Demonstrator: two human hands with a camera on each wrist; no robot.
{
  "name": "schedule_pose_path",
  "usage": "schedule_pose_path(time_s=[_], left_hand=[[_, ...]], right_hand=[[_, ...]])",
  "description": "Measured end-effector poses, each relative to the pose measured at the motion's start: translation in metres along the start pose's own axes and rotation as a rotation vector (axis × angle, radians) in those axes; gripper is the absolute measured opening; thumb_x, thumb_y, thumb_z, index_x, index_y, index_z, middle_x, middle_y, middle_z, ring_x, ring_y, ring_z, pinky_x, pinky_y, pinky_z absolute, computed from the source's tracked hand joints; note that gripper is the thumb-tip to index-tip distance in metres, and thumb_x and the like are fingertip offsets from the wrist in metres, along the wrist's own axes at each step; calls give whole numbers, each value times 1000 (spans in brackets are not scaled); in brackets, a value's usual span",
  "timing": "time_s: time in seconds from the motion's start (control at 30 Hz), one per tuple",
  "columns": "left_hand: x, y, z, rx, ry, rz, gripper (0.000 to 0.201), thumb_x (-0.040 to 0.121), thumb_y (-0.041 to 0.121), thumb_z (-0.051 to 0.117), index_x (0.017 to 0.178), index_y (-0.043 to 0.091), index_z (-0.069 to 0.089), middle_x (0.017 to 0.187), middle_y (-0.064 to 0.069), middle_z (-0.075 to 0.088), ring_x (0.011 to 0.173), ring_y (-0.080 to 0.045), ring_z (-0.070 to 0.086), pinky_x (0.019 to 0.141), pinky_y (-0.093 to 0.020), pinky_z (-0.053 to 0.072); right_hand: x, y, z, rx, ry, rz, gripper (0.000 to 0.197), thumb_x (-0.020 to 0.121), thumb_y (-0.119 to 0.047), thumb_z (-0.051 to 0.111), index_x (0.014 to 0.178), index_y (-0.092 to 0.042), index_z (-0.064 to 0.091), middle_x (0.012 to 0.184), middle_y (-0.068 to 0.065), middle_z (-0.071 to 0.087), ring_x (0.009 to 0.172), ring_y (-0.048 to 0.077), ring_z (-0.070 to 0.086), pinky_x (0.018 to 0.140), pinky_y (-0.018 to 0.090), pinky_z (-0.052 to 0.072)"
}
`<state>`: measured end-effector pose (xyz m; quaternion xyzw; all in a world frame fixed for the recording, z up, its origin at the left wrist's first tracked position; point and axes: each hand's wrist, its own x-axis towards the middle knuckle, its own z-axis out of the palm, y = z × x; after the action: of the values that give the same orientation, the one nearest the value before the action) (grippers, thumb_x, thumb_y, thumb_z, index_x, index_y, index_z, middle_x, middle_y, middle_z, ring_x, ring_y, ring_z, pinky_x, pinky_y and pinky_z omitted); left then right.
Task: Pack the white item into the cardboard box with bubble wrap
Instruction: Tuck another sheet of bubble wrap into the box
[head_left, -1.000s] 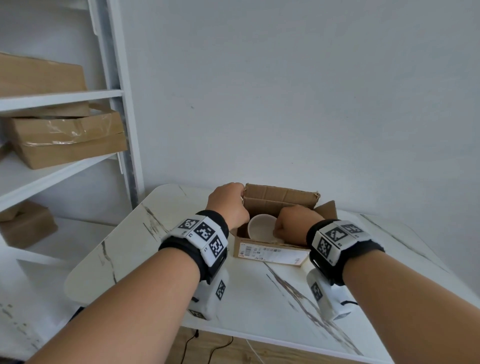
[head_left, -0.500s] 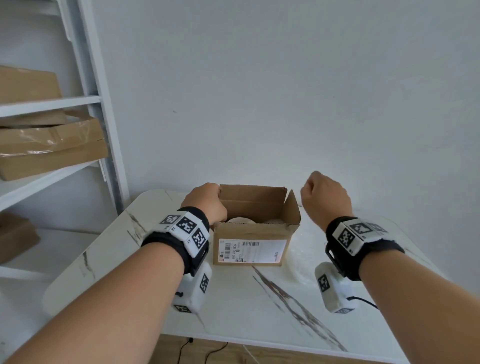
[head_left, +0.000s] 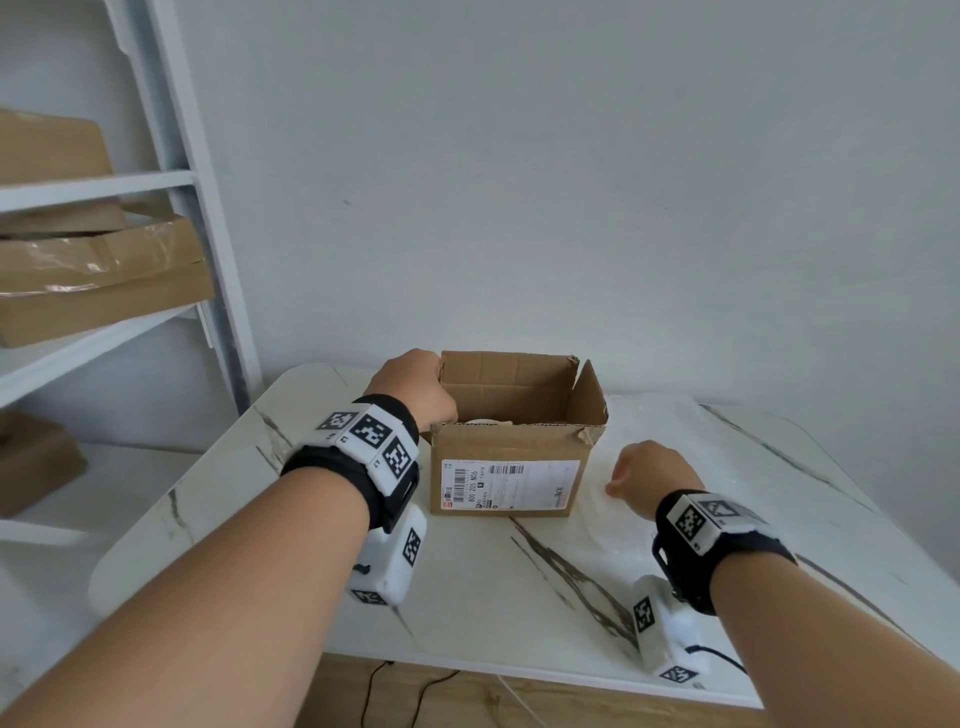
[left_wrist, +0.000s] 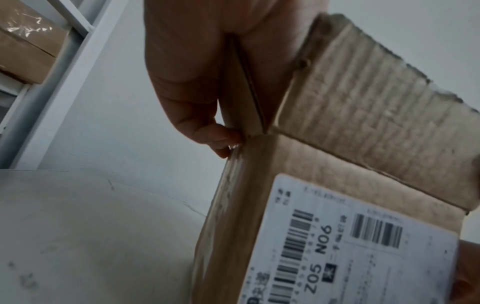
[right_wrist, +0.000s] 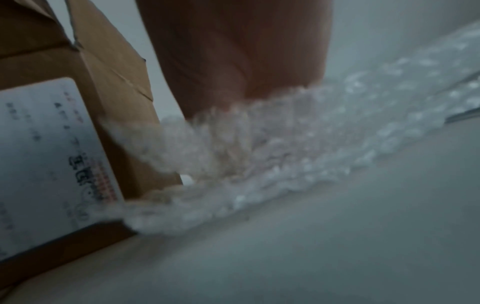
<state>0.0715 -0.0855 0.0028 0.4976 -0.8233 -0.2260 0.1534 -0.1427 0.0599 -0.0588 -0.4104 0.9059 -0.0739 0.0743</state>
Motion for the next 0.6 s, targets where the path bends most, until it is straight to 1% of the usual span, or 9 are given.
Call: schedule_pose_path(time_s=[0.07,0.13,0.17,0.27,0.3,0.37,0.47,0.53,0.6], left_hand=[[0,0,-1,13,-9,5,37,70,3,64,107,6,63,93,-11,67,80,-26,67,62,-29,47],[0,2,-3,31,-27,14,38,72,3,63,109,8,62,101,-11,67,87,-26,67,64,-29,48],[0,3,-5,39,-39,17,40,72,2,62,112,9,60,104,-10,65,89,-25,65,64,-30,48],[-1,7,-12,8,-53,3,50,76,1,58,124,12,51,102,-6,59,82,-22,59,61,-28,45],[-1,9,-15,-11,-38,0,56,77,1,58,131,15,46,108,-7,58,85,-22,59,63,-28,46],[-4,15,-23,-33,37,0,68,80,3,56,142,21,35,128,-10,51,102,-25,59,73,-31,49],[-14,31,-34,-59,193,56,63,85,6,52,143,25,34,136,-11,42,119,-28,49,83,-32,45],[-21,44,-40,-109,253,143,57,89,8,50,141,25,37,137,-10,43,119,-27,49,84,-30,44],[-29,58,-43,-180,258,235,50,95,14,46,142,27,36,135,-10,45,111,-25,55,87,-31,47]], right_hand=[[3,0,3,-5,-9,21,16,85,-20,60,94,-13,70,99,4,70,90,22,65,75,29,52],[3,0,2,5,-16,29,18,86,-18,55,96,-12,69,101,5,69,91,23,65,76,29,52],[3,0,-1,16,-15,30,19,87,-17,54,97,-12,69,102,6,69,92,23,64,78,30,52],[0,1,-19,72,31,26,20,87,-15,51,96,-11,68,101,6,68,92,24,64,78,32,53],[-2,1,-27,103,61,33,20,86,-14,50,94,-10,68,99,6,68,90,24,63,76,32,52],[-7,1,-48,176,146,54,21,85,-13,48,91,-9,67,93,7,68,83,25,61,71,30,49],[-22,-6,-82,303,324,62,16,87,-14,47,89,-10,62,87,5,63,78,25,56,66,28,43],[-34,-16,-103,369,465,19,14,90,-21,48,86,-13,59,87,3,63,76,23,55,62,27,38],[-45,-30,-115,402,568,-64,14,90,-24,50,87,-15,60,91,1,61,78,21,55,64,27,37]])
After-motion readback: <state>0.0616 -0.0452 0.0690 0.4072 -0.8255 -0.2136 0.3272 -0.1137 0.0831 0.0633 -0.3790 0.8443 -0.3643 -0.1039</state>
